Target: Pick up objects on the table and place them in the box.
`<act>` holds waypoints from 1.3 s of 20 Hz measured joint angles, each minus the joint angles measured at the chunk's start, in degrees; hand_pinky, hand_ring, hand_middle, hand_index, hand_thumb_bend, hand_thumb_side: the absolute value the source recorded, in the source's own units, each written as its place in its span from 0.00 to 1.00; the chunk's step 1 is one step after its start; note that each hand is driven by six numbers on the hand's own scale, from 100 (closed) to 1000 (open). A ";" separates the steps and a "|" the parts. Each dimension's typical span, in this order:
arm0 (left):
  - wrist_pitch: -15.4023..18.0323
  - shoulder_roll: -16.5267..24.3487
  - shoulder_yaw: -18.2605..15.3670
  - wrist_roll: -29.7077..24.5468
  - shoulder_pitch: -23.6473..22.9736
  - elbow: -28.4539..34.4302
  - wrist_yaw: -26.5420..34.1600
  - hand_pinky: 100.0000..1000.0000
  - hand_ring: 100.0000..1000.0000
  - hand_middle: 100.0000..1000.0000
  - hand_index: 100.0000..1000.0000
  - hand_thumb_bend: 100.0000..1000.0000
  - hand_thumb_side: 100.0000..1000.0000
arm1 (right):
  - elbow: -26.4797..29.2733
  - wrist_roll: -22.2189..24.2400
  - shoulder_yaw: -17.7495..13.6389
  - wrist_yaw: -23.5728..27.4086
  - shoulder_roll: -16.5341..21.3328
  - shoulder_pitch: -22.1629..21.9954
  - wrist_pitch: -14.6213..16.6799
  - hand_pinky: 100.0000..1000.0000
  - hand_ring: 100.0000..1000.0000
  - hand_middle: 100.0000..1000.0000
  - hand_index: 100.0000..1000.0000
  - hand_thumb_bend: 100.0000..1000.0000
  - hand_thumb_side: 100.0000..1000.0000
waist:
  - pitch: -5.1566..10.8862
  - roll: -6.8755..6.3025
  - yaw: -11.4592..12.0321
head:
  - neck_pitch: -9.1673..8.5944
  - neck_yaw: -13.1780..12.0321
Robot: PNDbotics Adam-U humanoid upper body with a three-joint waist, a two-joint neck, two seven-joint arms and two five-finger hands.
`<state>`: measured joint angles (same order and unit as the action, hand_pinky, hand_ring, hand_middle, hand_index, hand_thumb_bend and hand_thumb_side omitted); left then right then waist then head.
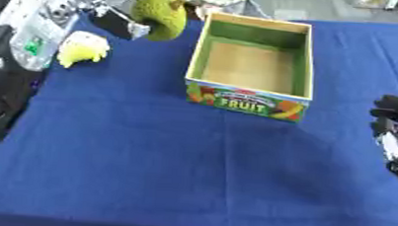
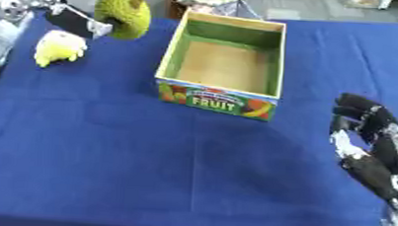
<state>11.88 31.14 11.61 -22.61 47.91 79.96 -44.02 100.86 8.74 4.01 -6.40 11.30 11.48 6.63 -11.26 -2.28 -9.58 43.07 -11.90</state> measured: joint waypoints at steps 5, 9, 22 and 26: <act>1.75 -5.26 3.31 2.61 2.79 -9.14 -4.52 0.58 0.54 0.54 0.69 0.27 0.07 | -0.12 0.32 0.29 0.17 -0.08 0.00 -0.05 0.71 0.77 0.74 0.81 0.00 0.28 | 0.00 0.10 -0.61 | 0.00 -0.14; 2.73 -8.90 3.88 5.40 2.79 -13.66 -5.58 0.61 0.61 0.61 0.74 0.42 0.19 | -0.17 0.48 0.32 0.34 -0.33 0.01 0.00 0.71 0.77 0.74 0.81 0.00 0.28 | -0.06 0.23 -0.99 | -0.01 -0.14; -2.94 -4.92 -0.37 11.50 0.51 -4.01 4.06 0.61 0.62 0.65 0.79 0.55 0.26 | -0.24 0.49 0.27 0.49 -0.49 0.00 0.01 0.71 0.77 0.74 0.81 0.00 0.28 | -0.08 0.26 -0.03 | -0.08 0.39; -6.72 -0.28 -3.84 11.19 -0.11 -1.80 3.94 0.64 0.64 0.66 0.80 0.51 0.23 | -0.25 0.48 0.27 0.49 -0.49 -0.01 0.01 0.71 0.77 0.74 0.81 0.00 0.28 | -0.04 0.14 0.50 | -0.26 0.62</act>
<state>5.16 30.87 7.78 -11.42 47.80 78.16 -40.09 100.61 9.22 4.28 -5.92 10.81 11.47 6.64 -11.30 -2.14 -9.07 42.81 -11.28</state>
